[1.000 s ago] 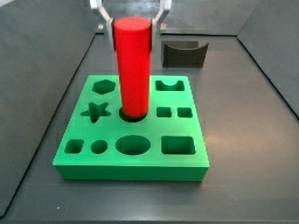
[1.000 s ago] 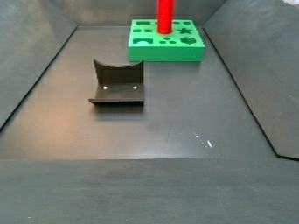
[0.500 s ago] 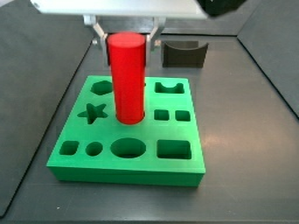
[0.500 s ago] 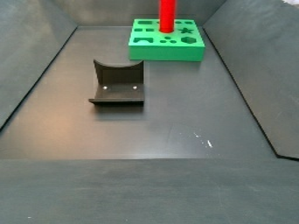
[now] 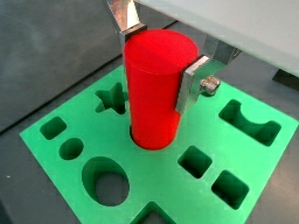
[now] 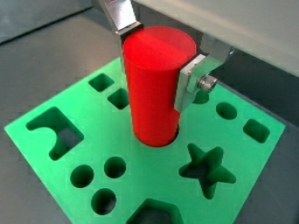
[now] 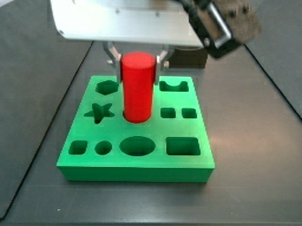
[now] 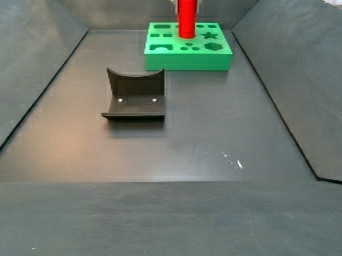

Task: Insert the round object.

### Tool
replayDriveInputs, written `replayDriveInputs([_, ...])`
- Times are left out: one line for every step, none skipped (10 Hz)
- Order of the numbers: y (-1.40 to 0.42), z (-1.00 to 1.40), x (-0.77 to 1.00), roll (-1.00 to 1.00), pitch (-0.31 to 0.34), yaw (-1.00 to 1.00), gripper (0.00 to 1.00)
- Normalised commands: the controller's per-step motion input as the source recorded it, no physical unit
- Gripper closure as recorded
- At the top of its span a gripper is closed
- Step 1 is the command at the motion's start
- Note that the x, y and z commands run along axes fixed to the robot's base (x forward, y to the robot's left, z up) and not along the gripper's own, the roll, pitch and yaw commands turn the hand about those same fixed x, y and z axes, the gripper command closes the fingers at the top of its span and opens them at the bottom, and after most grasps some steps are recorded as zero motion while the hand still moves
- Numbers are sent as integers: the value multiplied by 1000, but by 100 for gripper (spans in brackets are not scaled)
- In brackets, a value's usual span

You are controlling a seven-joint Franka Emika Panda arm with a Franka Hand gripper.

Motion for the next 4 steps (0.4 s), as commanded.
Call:
replayDriveInputs([37, -317, 151, 41, 6, 0, 100])
replayDriveInputs([6, -183, 74, 0, 0, -14, 100])
replayDriveInputs([31, -29, 0, -43, 0, -11, 100])
replayDriveInputs([0, 0, 0, -13, 0, 0, 100])
